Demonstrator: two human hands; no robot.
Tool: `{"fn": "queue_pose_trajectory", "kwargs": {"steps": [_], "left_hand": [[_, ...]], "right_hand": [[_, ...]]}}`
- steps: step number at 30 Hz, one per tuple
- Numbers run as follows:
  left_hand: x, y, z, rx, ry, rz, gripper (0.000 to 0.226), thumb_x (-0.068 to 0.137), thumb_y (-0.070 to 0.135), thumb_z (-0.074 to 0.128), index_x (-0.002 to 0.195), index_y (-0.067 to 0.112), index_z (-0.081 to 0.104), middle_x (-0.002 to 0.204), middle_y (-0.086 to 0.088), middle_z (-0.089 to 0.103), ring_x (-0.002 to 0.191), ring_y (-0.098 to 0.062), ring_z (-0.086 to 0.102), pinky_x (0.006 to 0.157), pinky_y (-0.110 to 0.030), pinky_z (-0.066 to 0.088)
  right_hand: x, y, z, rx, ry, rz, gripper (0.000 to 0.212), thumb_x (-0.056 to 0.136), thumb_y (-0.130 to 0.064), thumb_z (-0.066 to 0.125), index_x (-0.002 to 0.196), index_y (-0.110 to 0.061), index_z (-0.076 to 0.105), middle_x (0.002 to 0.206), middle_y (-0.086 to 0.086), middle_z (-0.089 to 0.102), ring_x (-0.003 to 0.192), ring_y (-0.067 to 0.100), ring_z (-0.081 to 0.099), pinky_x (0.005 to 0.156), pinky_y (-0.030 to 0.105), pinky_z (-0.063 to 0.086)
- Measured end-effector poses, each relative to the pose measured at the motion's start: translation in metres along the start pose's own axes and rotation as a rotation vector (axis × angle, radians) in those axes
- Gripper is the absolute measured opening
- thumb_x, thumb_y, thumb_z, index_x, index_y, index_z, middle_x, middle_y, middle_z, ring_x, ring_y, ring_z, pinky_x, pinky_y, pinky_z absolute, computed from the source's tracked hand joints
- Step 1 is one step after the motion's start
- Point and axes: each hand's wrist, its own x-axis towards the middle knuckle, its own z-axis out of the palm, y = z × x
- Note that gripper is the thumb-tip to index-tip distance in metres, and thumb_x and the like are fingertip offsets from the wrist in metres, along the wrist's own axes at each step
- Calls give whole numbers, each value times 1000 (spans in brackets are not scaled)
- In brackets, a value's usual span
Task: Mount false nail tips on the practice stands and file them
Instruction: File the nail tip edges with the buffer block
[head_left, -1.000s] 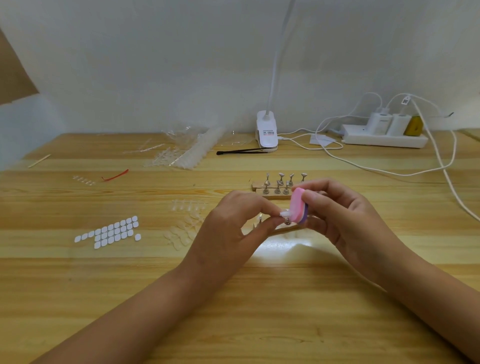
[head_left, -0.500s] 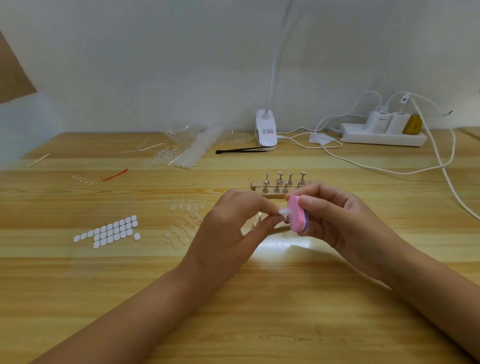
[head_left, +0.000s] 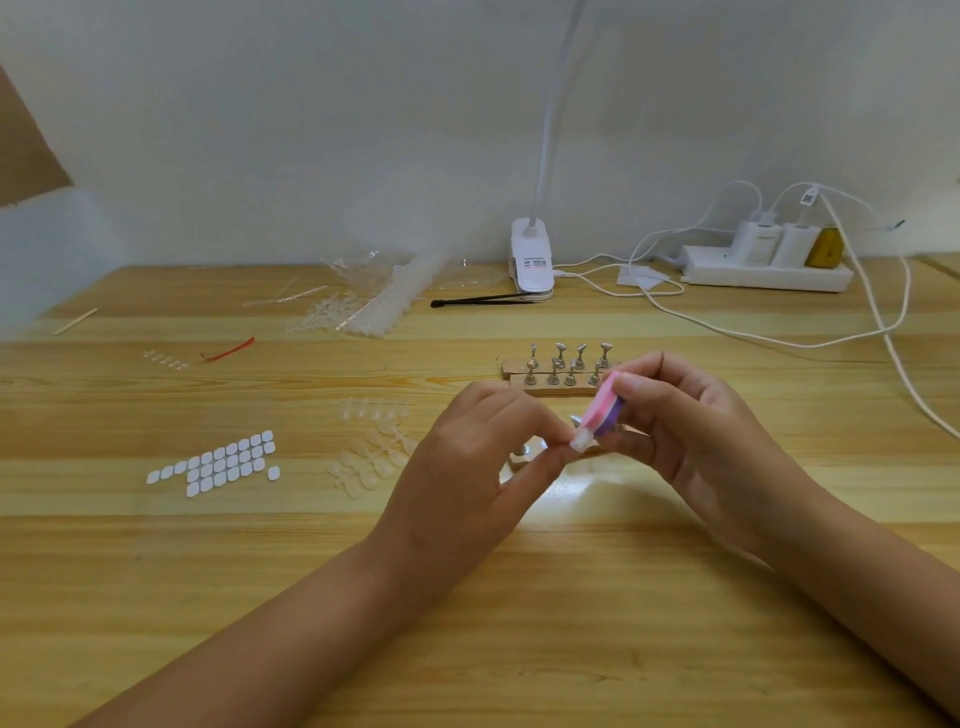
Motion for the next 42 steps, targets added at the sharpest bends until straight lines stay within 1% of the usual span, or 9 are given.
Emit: {"fn": "queue_pose_trajectory", "kwargs": {"steps": [5,9,13,17,21,28,33,38,42], "left_hand": [[-1,2,2,-41,3,-8,16,92,27,60,91,12,67,92,7,64,94,-15,57,82,-25,45],[0,1,1,-76,4,-45,10,91,26,63,92,17,66,91,13,62,94,-13,57,82,-22,44],[0,-1,0,-53,-10,-34,8,91,25,64,91,17,66,91,14,63,94,-14,57,83,-21,43],[1,-1,-1,-45,-13,-78,10,91,29,63,92,19,66,92,17,62,96,-7,55,84,-19,43],[1,1,-2,-1,-29,-62,11,91,27,63,91,17,66,90,13,63,94,-9,55,83,-18,42],[1,5,0,1,-49,-51,8,91,24,64,89,17,65,87,20,54,90,-9,53,82,-18,41],[-1,4,1,-77,-32,-172,4,90,28,68,90,26,65,86,22,60,93,-8,56,81,-16,42],[-1,4,0,-27,-49,-131,4,91,25,68,90,26,63,87,21,59,93,-7,54,81,-14,40],[-1,6,0,-66,-38,-181,4,90,28,67,89,29,63,86,19,59,90,-4,53,79,-11,39]], "right_hand": [[0,-1,-2,-46,21,-28,11,74,-26,69,80,-18,65,73,4,66,69,15,65,64,24,56],[-3,0,2,-103,-112,-43,6,80,-22,69,85,-19,70,80,9,69,76,21,69,70,24,55],[-1,1,2,-90,-28,-81,10,73,-29,78,80,-25,72,78,0,68,72,14,67,69,24,55],[-3,3,2,-157,-145,-23,13,74,-26,77,84,-20,71,84,8,71,75,18,66,69,23,54],[-2,3,2,-114,-30,-73,12,77,-32,78,84,-24,72,79,2,70,75,15,67,67,21,54],[-4,2,3,-125,-40,-71,15,78,-27,74,86,-16,67,77,8,70,75,25,71,72,26,57],[-4,2,5,-157,-125,-6,15,75,-31,77,83,-20,70,78,6,70,67,15,65,64,21,54],[-2,5,3,-90,-44,-5,16,74,-31,76,83,-20,71,79,9,71,70,16,66,62,20,53],[-3,5,3,-130,-125,13,16,76,-28,78,84,-17,71,78,8,69,63,12,63,61,20,53]]}}
